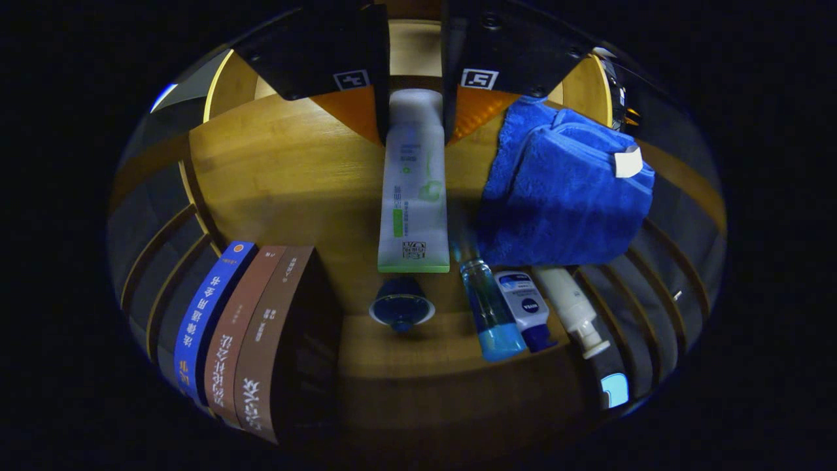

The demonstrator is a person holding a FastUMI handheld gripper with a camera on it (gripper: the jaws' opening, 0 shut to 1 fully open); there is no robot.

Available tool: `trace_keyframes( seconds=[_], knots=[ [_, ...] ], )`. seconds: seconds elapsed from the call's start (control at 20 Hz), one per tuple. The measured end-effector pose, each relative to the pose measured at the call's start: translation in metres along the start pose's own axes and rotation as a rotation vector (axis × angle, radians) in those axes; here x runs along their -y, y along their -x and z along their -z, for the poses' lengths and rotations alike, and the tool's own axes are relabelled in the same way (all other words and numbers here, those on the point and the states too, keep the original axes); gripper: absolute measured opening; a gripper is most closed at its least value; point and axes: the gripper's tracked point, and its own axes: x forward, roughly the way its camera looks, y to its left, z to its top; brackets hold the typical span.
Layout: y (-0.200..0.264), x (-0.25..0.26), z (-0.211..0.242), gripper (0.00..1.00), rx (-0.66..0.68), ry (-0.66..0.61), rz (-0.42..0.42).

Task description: Pull open the drawer, take out the items inside it, and place them on the countertop above the cabinet.

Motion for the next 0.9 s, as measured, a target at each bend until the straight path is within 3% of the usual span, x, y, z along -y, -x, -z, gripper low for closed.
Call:
trace_keyframes(
  seconds=[0.5, 0.85, 0.9],
  knots=[
    [-0.002, 0.002, -0.005, 0.51, 0.017, 0.029, 0.034],
    [0.049, 0.011, 0.001, 0.92, 0.108, -0.003, 0.028],
    [0.061, 0.011, 0.006, 0.93, 0.137, -0.007, 0.023]
  ],
)
